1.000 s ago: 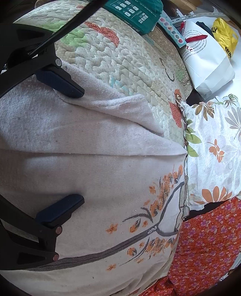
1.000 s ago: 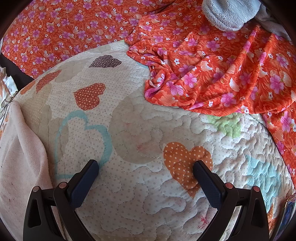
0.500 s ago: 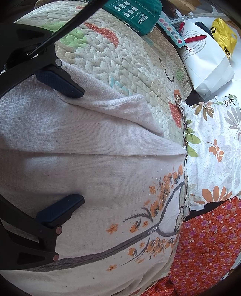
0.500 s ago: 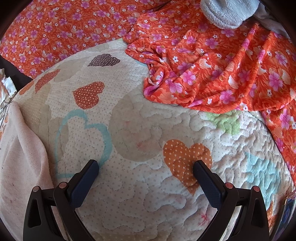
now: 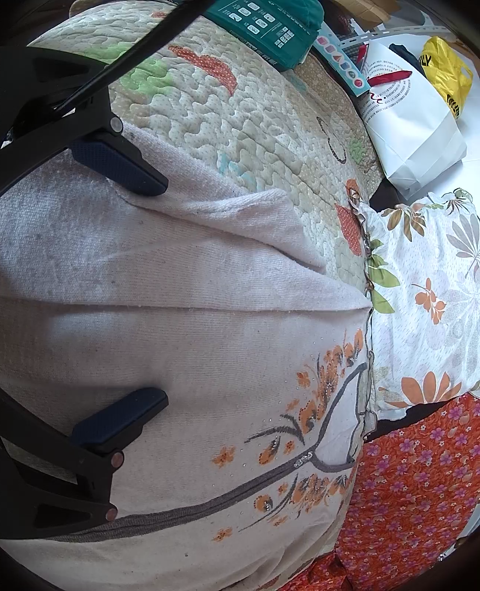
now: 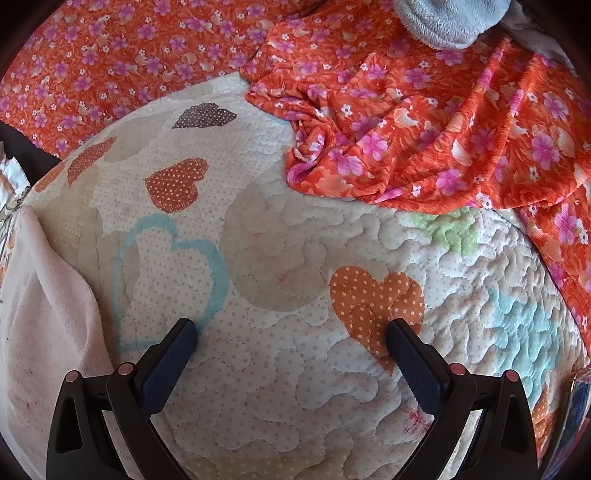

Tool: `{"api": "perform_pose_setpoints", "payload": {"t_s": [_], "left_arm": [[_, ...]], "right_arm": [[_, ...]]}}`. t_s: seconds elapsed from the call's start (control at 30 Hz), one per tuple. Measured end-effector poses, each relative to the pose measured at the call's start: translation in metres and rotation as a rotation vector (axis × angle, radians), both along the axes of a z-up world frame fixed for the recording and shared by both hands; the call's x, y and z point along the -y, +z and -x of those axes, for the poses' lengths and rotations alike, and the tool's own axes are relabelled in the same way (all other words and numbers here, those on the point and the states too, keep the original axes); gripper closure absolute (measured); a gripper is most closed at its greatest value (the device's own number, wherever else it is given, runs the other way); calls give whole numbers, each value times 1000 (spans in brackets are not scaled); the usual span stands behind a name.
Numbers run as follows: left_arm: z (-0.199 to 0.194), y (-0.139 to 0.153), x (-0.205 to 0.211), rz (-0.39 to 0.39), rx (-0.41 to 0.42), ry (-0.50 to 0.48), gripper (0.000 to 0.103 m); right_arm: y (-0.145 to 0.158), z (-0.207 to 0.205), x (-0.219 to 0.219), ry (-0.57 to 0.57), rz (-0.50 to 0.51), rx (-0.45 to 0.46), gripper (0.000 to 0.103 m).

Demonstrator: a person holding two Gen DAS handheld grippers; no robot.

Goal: Fold small clothes

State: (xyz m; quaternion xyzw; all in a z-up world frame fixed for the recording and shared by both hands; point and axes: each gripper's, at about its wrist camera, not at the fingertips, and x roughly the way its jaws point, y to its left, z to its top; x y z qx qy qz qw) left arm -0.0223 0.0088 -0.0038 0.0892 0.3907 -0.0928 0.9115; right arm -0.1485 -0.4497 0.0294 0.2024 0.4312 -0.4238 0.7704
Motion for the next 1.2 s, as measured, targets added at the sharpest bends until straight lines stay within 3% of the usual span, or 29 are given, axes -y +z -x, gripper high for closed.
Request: {"api": "perform_pose_setpoints", "payload": {"t_s": [0.37, 0.6, 0.73, 0.83, 1.0, 1.07, 1.13, 1.2], "left_arm": [[0, -1, 0, -6, 4, 1, 0], [-3, 7, 7, -84, 24, 7, 0], [-9, 15, 1, -65, -59, 20, 0], [-1, 29, -2, -14, -120, -12, 7], [40, 75, -14, 91, -38, -95, 7], [58, 88, -13, 95, 20, -117, 7], [70, 95, -14, 85, 70, -131, 7], [80, 99, -15, 85, 98, -139, 7]], "right_arm": [[0, -1, 2, 0, 1, -14, 0], [-1, 1, -2, -3, 18, 19, 0], [0, 5, -3, -6, 12, 38, 0], [0, 4, -3, 13, -4, 26, 0], [2, 3, -10, 44, -13, 8, 0], [4, 3, -18, 45, 1, 5, 5], [9, 3, -26, 41, 10, 20, 22], [21, 10, -35, 31, -19, 95, 32]]}}
